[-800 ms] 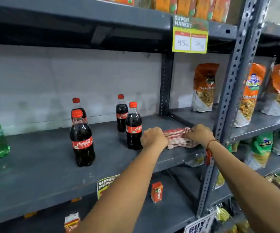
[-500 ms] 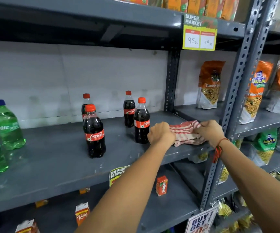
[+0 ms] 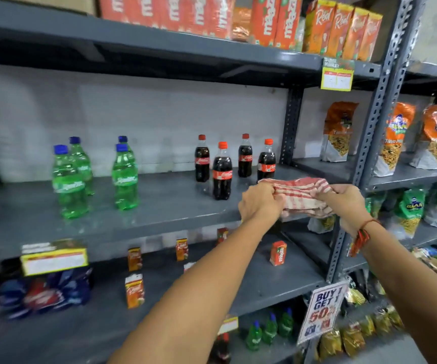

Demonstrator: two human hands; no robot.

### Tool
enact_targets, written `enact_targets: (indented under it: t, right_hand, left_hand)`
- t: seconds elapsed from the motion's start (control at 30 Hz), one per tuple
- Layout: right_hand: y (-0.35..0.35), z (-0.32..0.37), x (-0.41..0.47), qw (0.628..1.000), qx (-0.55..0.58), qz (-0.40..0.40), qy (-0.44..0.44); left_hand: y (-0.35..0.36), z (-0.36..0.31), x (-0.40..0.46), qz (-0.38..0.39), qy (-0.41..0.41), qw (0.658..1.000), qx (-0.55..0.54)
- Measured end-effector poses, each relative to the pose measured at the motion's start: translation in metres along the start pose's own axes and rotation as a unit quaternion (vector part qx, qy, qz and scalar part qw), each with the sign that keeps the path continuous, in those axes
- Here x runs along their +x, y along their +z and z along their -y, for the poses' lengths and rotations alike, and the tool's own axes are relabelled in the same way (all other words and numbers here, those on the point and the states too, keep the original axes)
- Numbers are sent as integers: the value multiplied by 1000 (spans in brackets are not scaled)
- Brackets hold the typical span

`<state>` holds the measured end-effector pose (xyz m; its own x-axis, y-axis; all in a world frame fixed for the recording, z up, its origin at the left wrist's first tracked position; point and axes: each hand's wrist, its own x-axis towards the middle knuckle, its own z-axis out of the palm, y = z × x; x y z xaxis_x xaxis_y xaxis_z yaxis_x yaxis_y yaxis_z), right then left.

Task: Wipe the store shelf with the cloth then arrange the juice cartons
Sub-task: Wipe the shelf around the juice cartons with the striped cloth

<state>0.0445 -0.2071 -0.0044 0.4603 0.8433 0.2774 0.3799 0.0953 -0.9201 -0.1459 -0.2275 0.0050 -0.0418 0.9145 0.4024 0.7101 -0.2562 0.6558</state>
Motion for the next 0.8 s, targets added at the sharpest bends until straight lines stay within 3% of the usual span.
enact_targets:
  t: [0.33, 0.8]
  right_hand:
    - [114, 2, -175, 991, 93, 89, 38]
    - [360, -39, -336, 956, 62, 262, 113]
  left_hand:
    - [-108, 146, -120, -37, -41, 998, 17]
    - [-196, 395, -204, -60, -251, 958, 127]
